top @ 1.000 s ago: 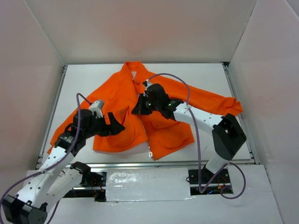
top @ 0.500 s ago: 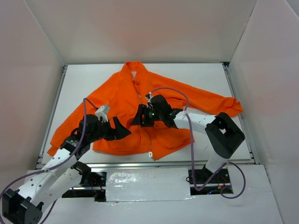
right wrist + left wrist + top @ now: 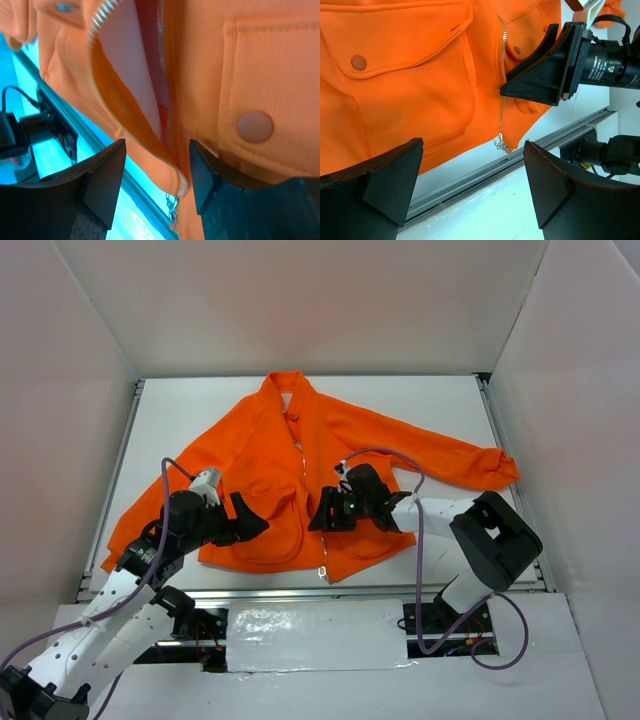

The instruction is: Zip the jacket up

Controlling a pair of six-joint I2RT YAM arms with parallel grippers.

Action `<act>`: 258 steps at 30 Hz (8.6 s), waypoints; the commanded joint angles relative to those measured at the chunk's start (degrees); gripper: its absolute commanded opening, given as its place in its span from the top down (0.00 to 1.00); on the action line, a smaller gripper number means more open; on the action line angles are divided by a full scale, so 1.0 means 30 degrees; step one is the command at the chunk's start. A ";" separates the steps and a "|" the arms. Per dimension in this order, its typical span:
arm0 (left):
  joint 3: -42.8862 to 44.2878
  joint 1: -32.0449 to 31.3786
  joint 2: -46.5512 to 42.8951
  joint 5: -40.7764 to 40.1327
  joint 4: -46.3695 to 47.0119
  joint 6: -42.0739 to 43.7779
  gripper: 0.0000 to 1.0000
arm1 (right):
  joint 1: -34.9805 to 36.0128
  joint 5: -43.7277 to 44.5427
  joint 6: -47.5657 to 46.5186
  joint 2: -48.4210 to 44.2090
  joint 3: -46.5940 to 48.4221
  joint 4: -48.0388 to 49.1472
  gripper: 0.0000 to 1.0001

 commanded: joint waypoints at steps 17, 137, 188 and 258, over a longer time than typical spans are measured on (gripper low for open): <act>-0.0166 -0.0109 0.0541 0.2440 0.2015 -0.0183 0.09 | 0.0123 -0.2857 0.0980 -0.0849 -0.2505 0.4745 0.90; -0.9951 -0.9396 0.6869 -0.6551 2.4866 -1.0148 1.00 | 0.1823 -0.3032 0.2856 -0.4719 -0.5054 0.7468 0.54; -0.9220 -0.9895 0.7162 -0.6317 2.5105 -0.9180 1.00 | 0.2232 -0.2565 0.5933 -0.3311 -0.6695 1.3098 0.68; -0.6379 -0.9924 0.7339 -0.7486 1.6731 -0.9238 1.00 | 0.2379 0.4924 -0.3090 -0.7208 -0.1072 -0.6930 0.44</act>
